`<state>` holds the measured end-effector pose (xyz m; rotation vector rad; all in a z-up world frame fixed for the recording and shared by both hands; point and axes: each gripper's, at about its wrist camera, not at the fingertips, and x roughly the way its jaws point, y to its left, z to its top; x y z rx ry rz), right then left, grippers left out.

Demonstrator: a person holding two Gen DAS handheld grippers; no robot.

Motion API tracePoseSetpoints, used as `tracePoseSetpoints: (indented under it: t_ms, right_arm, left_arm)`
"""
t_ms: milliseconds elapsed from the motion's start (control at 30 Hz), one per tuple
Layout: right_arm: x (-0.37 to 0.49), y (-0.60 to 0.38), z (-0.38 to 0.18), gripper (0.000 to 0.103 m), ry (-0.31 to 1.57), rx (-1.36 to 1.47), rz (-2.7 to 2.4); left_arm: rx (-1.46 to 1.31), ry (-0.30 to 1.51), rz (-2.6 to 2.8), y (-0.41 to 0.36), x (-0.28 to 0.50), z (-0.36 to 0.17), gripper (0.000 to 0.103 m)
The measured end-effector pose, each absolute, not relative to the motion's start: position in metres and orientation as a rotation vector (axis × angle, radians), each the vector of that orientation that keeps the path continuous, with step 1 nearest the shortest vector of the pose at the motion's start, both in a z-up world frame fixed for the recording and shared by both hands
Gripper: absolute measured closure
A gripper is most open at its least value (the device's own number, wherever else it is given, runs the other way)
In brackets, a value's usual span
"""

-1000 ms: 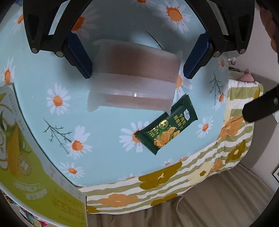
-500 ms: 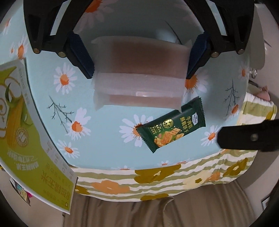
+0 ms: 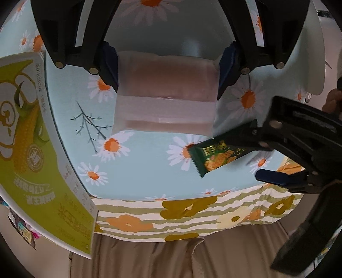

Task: Organize snacks
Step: 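Grasp the green cracker packet with the left tool while the right tool grasps the pink cake pack, then lower the green packet and cake pack into the box and open both tools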

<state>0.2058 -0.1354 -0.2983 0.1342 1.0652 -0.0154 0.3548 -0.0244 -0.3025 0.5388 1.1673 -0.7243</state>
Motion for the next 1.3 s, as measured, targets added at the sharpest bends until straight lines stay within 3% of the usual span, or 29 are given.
tracePoseSetpoints:
  t_ms: [67, 233, 400, 467, 500, 933, 1300]
  right_arm:
    - [0.206, -0.140, -0.298, 0.031, 1.068, 0.143, -0.021]
    - [0.205, -0.149, -0.296, 0.031, 1.073, 0.161, -0.035]
    - [0.208, -0.153, -0.296, 0.031, 1.077, 0.186, -0.027]
    - [0.208, -0.155, -0.295, 0.031, 1.077, 0.202, -0.023]
    - [0.209, -0.156, -0.294, 0.031, 1.077, 0.203, -0.023]
    - [0.209, -0.164, -0.268, 0.032, 1.030, 0.205, -0.011]
    - [0.198, -0.179, -0.161, 0.032, 0.868, 0.216, 0.026]
  left_arm:
    - [0.558, 1.183, -0.738, -0.029, 0.357, -0.308, 0.026]
    - [0.622, 1.177, -0.782, -0.039, 0.352, -0.313, 0.027]
    - [0.641, 1.189, -0.841, -0.043, 0.351, -0.310, 0.043]
    - [0.646, 1.197, -0.846, -0.044, 0.353, -0.308, 0.059]
    - [0.646, 1.206, -0.843, -0.044, 0.355, -0.307, 0.060]
    - [0.565, 1.193, -0.816, -0.040, 0.354, -0.280, 0.060]
    - [0.470, 1.045, -0.794, -0.040, 0.342, -0.169, 0.060]
